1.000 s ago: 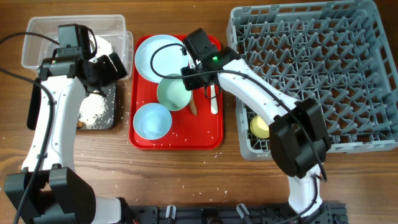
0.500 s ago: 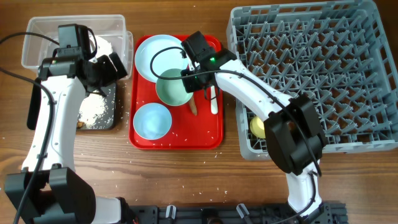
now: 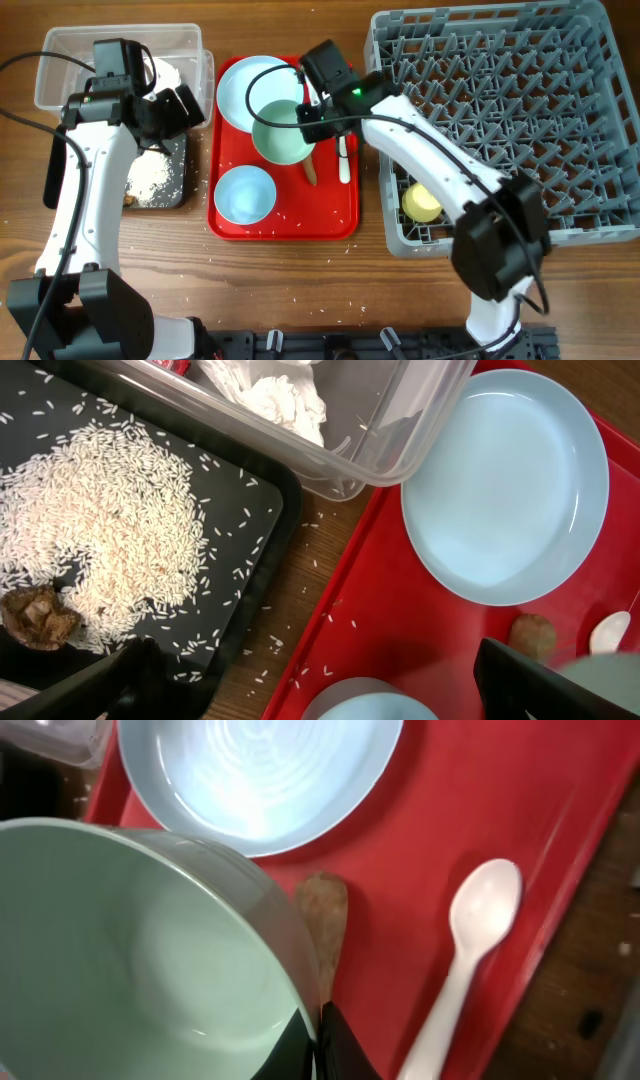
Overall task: Sort waste into correct bins and load items into the dishwasher rack
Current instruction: 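Carry the green bowl with the right gripper into the rack, then move the right gripper back to the small blue bowl, then grasp the small blue bowl and place it in the rack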
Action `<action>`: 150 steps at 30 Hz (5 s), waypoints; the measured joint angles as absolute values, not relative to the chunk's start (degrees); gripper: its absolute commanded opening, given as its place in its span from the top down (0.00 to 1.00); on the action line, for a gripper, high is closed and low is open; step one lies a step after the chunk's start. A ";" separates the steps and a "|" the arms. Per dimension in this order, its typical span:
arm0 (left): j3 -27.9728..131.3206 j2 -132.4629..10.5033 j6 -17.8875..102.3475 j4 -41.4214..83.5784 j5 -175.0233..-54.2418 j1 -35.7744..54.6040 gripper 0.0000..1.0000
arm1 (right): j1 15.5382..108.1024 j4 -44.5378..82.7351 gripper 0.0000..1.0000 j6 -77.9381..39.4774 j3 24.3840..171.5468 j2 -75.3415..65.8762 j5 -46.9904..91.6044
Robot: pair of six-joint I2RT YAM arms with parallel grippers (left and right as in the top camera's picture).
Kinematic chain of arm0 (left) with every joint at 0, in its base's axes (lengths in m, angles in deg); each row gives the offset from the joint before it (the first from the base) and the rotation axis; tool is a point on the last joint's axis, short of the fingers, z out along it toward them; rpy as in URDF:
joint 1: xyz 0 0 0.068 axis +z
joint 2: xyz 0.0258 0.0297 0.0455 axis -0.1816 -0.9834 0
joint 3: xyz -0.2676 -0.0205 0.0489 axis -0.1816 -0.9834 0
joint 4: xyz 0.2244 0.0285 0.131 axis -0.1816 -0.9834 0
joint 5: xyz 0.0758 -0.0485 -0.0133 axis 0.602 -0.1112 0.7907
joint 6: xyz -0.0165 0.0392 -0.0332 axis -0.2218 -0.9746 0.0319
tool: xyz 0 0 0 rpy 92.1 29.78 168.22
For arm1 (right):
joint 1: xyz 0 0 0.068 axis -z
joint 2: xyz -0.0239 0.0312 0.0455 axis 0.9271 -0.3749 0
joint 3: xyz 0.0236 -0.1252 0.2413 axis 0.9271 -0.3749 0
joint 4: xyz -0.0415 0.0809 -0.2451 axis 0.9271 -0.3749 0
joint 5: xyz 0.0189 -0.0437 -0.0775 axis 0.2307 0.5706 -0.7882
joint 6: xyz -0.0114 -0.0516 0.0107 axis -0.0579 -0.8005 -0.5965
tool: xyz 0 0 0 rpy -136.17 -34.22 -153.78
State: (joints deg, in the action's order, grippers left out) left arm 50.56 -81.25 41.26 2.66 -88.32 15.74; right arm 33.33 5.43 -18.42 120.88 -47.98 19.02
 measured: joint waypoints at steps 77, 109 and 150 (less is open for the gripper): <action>50.56 -81.21 41.26 2.58 -88.12 15.74 0.00 | 40.56 24.07 0.37 -57.06 120.99 -55.21 -37.85; 50.56 -81.21 41.26 2.58 -88.12 15.74 0.00 | 25.37 14.80 0.61 -6.40 112.60 -51.76 34.97; 50.56 -81.21 41.26 2.58 -88.12 15.74 0.00 | 41.79 -15.45 0.96 -11.21 112.62 -35.23 -43.82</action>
State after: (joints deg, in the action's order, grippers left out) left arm 50.56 -81.21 41.26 2.58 -88.12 15.74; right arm 41.79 -15.45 -11.21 112.62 -35.23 -43.82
